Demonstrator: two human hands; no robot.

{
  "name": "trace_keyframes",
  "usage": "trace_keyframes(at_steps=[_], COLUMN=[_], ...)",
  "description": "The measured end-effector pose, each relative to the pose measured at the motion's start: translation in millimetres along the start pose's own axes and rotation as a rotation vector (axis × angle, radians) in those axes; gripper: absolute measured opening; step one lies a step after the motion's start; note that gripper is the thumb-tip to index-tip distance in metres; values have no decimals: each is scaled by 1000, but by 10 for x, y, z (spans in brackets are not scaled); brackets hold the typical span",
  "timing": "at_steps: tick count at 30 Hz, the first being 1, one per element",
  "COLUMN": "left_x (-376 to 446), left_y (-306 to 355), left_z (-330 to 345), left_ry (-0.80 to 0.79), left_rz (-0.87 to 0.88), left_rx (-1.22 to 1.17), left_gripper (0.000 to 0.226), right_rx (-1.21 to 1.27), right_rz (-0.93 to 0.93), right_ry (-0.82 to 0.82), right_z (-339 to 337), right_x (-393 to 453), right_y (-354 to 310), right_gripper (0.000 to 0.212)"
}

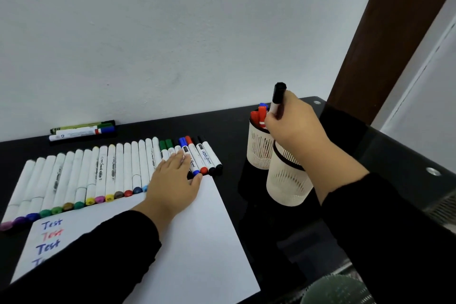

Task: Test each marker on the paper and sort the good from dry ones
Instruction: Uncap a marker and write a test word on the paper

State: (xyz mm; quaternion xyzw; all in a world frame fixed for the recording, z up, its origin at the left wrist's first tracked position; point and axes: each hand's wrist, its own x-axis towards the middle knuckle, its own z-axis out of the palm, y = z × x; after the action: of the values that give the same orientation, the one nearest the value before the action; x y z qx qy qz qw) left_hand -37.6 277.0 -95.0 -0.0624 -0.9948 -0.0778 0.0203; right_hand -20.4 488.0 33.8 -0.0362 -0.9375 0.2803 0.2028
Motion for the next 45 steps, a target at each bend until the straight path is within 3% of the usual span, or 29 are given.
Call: trace_keyframes(at_steps=[3, 8, 17, 25, 38, 45], left_x=[5, -3, -16, -20, 16, -43], left_y=[-5, -1, 11, 12, 34, -89], left_z=[7, 11, -14, -5, -125, -262], left_ry=[13, 19, 3, 0, -78, -28], left_rz=[6, 6, 2, -3, 27, -3], left_rx=[-4, -6, 28, 46, 163, 42], left_gripper=[63, 62, 64, 63, 65, 63], right_rx=[-45, -113, -174, -281, -336, -448], right_rz=[51, 84, -64, -48, -95, -226], right_ry=[-85, -87, -47, -156, -140, -224], right_z=[18, 77, 122, 114, 21, 16], right_x=[83, 147, 83, 75, 103, -28], right_y=[-20, -50, -47, -30, -96, -384], right_gripper=[9, 26, 46, 18, 22, 23])
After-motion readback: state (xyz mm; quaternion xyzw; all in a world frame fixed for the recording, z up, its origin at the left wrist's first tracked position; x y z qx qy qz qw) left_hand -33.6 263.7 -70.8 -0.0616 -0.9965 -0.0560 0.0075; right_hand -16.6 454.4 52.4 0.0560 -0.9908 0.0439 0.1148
